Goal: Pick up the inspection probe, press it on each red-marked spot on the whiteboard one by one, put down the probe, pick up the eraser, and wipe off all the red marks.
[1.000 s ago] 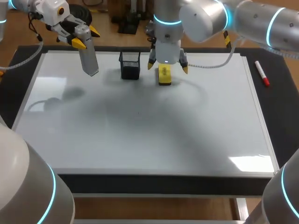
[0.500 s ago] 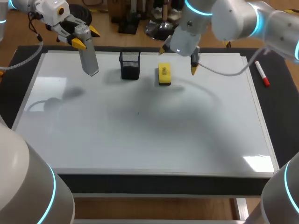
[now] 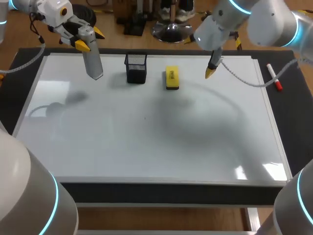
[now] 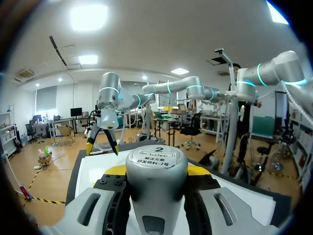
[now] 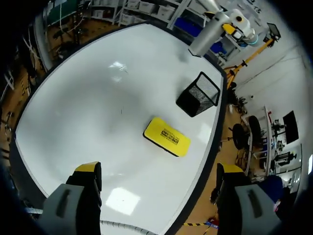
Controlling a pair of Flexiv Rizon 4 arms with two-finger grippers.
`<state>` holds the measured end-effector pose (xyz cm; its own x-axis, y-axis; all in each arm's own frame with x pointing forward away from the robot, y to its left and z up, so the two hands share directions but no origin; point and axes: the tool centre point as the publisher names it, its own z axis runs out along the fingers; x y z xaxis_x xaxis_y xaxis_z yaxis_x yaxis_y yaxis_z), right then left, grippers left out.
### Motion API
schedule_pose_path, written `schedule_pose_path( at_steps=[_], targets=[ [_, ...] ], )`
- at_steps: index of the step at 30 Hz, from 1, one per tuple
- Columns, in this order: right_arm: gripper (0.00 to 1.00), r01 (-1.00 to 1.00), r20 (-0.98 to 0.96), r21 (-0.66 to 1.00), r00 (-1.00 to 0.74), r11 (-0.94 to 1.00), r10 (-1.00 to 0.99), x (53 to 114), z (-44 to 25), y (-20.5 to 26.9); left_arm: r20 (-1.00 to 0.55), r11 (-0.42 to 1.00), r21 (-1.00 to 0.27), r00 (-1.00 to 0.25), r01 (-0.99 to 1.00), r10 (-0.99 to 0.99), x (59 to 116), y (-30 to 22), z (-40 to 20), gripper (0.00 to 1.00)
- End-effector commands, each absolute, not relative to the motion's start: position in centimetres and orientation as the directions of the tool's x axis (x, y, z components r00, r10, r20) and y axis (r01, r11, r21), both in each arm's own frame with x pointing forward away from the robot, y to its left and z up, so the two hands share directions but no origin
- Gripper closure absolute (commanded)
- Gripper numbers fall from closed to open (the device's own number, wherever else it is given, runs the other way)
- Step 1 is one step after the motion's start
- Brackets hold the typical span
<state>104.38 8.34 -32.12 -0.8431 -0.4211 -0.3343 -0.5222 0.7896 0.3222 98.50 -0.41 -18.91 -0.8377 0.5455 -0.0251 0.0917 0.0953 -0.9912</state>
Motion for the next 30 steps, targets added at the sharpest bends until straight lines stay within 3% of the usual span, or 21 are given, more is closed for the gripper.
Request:
schedule_pose_path(
  at_steps=[1, 16, 30],
  targets=[
    [0.0, -0.471, -0.303, 0.363, -0.876, 0.804, -0.376, 104.5, -30.7, 7.4, -0.025, 0.093, -0.992, -0.835, 0.091, 0.55, 98.7, -0.4, -18.9, 1.0],
    [0.0, -0.326, -0.329, 0.49, -0.928, 0.808, -0.175, 103.3, -27.3, 5.3, -0.025, 0.093, -0.992, -0.835, 0.091, 0.55, 98.7, -0.4, -18.9, 1.0],
    [0.0, -0.326, -0.329, 0.49, -0.928, 0.808, -0.175, 103.3, -27.3, 5.3, -0.025, 0.093, -0.992, -0.835, 0.091, 0.55, 98.7, -0.4, -18.9, 1.0]
  ],
)
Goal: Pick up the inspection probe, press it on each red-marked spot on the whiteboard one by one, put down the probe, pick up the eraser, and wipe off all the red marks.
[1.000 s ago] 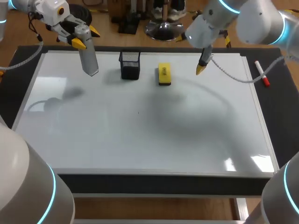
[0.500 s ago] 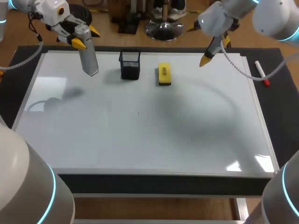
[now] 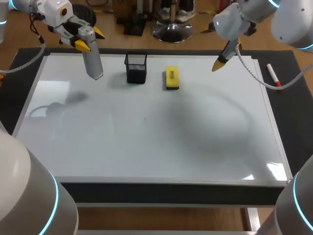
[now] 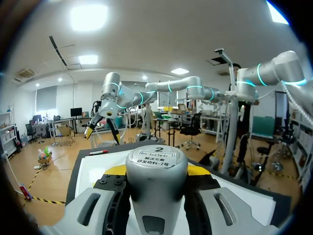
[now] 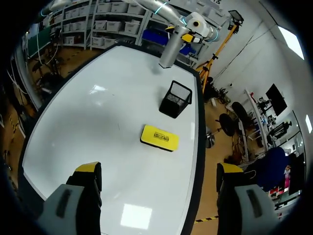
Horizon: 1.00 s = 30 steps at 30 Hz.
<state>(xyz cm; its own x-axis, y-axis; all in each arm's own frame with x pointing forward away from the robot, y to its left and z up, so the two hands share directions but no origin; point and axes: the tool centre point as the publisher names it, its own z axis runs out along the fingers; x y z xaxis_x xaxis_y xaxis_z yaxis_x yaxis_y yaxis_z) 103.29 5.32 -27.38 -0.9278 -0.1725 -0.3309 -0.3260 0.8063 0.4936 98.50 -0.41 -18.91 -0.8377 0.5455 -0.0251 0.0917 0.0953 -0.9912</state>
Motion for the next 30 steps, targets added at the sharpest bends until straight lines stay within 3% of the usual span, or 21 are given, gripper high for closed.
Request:
schedule_pose_path(
  at_steps=[1, 18, 30],
  targets=[
    [0.0, -0.326, -0.329, 0.49, -0.928, 0.808, -0.175, 103.3, -27.3, 5.3, -0.025, 0.093, -0.992, -0.835, 0.091, 0.55, 98.7, -0.4, -18.9, 1.0],
    [0.0, -0.326, -0.329, 0.49, -0.928, 0.808, -0.175, 103.3, -27.3, 5.3, -0.013, 0.107, -0.991, -0.837, 0.086, 0.548, 98.9, -0.7, -18.6, 1.0],
    [0.0, -0.326, -0.329, 0.49, -0.928, 0.808, -0.175, 103.3, -27.3, 5.3, 0.027, 0.13, -0.991, -0.918, 0.027, 0.396, 99.8, -2.5, -17.2, 1.0]
  ],
)
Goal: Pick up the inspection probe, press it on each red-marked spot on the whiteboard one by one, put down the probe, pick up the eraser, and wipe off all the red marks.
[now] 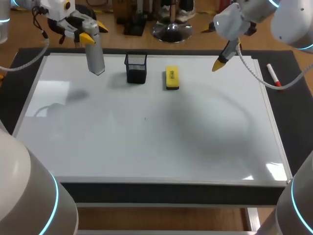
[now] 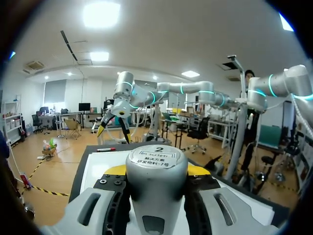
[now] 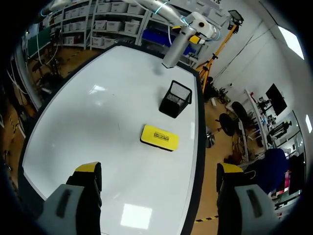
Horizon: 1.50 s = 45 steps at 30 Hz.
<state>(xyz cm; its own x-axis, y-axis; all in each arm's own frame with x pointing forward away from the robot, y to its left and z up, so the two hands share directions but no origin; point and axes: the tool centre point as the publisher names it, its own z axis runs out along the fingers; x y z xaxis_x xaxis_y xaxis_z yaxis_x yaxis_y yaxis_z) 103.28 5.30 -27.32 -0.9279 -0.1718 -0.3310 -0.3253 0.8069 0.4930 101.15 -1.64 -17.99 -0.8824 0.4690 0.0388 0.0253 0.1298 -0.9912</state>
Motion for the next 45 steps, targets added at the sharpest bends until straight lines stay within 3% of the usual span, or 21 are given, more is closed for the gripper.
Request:
schedule_pose_path(
  at_steps=[1, 19, 45],
  targets=[
    [0.0, -0.326, -0.329, 0.49, -0.928, 0.808, -0.175, 103.3, -27.3, 5.3, 0.025, 0.141, -0.99, -0.926, 0.03, 0.376, 99.9, -2.7, -17.0, 1.0],
    [0.0, -0.326, -0.329, 0.49, -0.928, 0.808, -0.175, 103.3, -27.3, 5.3, -0.019, 0.172, -0.984, -0.98, 0.054, 0.199, 103.7, -8.3, -13.8, 1.0],
    [0.0, -0.326, -0.329, 0.49, -0.928, 0.808, -0.175, 103.3, -27.3, 5.3, -0.034, 0.079, -0.996, -0.999, 0.036, 0.026, 105.6, -13.3, -14.1, 1.0]
  ],
)
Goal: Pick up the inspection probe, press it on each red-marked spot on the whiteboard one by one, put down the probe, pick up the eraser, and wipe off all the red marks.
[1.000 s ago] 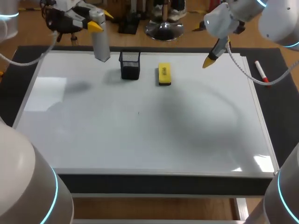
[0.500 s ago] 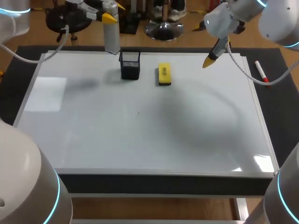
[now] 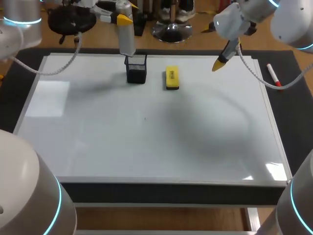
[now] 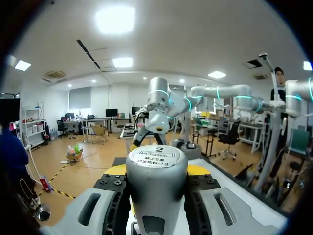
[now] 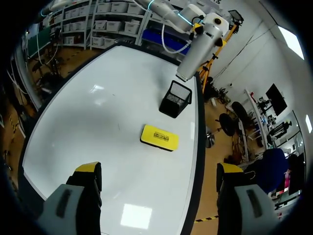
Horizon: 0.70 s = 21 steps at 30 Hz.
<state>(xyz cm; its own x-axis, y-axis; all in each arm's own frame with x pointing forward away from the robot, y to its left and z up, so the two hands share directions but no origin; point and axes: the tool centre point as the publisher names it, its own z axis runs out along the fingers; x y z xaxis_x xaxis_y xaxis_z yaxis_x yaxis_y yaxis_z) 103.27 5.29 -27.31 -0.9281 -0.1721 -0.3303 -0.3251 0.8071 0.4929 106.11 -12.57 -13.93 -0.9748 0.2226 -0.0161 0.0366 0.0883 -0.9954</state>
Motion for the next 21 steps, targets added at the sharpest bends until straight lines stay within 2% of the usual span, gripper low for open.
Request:
schedule_pose_path(
  at_steps=[1, 21],
  targets=[
    [0.0, -0.326, -0.329, 0.49, -0.928, 0.808, -0.175, 103.3, -27.3, 5.3, -0.033, 0.074, -0.997, -0.999, 0.034, 0.013, 105.6, -13.4, -14.2, 1.0],
    [0.0, -0.326, -0.329, 0.49, -0.928, 0.808, -0.175, 103.3, -27.3, 5.3, -0.033, 0.042, -0.999, -0.999, 0.032, -0.039, 106.3, -14.4, -16.1, 1.0]
  ],
)
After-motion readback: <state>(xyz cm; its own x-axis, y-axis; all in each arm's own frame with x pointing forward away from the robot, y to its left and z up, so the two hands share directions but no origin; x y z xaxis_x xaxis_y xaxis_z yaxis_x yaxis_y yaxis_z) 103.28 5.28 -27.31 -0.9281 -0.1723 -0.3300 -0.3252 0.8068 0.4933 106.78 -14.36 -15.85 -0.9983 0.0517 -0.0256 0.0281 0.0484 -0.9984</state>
